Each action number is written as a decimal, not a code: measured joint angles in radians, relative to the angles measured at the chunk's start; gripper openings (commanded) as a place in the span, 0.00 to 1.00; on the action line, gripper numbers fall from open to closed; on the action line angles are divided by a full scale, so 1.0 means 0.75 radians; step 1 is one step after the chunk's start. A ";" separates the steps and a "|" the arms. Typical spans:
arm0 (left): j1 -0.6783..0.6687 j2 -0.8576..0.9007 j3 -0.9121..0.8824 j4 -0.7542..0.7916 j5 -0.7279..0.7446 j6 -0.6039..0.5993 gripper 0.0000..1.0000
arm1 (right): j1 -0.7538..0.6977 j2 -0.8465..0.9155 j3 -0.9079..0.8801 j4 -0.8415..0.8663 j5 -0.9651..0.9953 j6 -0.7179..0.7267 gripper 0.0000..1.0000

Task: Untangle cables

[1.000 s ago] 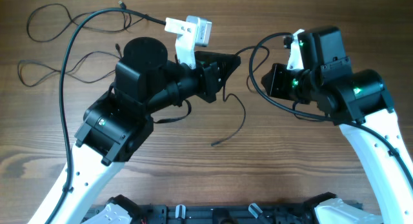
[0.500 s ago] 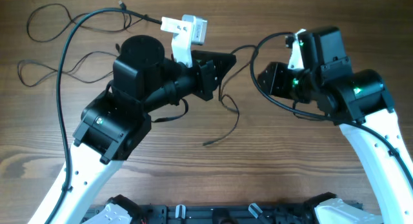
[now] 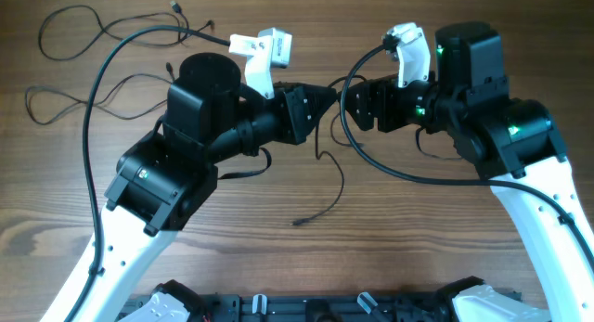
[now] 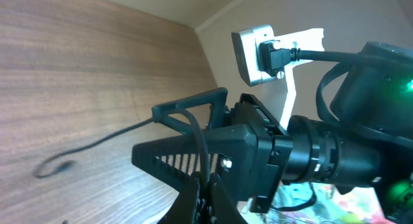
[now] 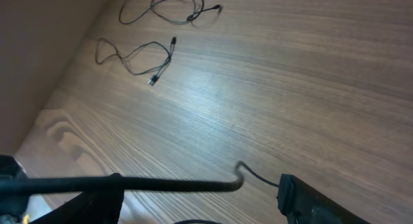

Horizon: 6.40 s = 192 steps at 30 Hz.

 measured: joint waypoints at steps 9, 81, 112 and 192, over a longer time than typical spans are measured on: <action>0.000 0.000 0.000 0.022 0.119 -0.113 0.04 | 0.000 0.000 0.000 0.075 0.019 -0.108 0.71; -0.022 0.136 0.001 -0.219 0.252 0.574 0.30 | 0.000 0.053 0.000 0.078 0.003 0.380 0.04; -0.004 -0.005 0.000 0.024 0.248 0.526 0.04 | 0.000 0.052 0.000 -0.212 0.204 0.414 0.87; 0.835 0.018 0.001 -0.520 -0.228 -0.055 0.04 | 0.000 0.102 0.000 -0.283 0.240 0.484 1.00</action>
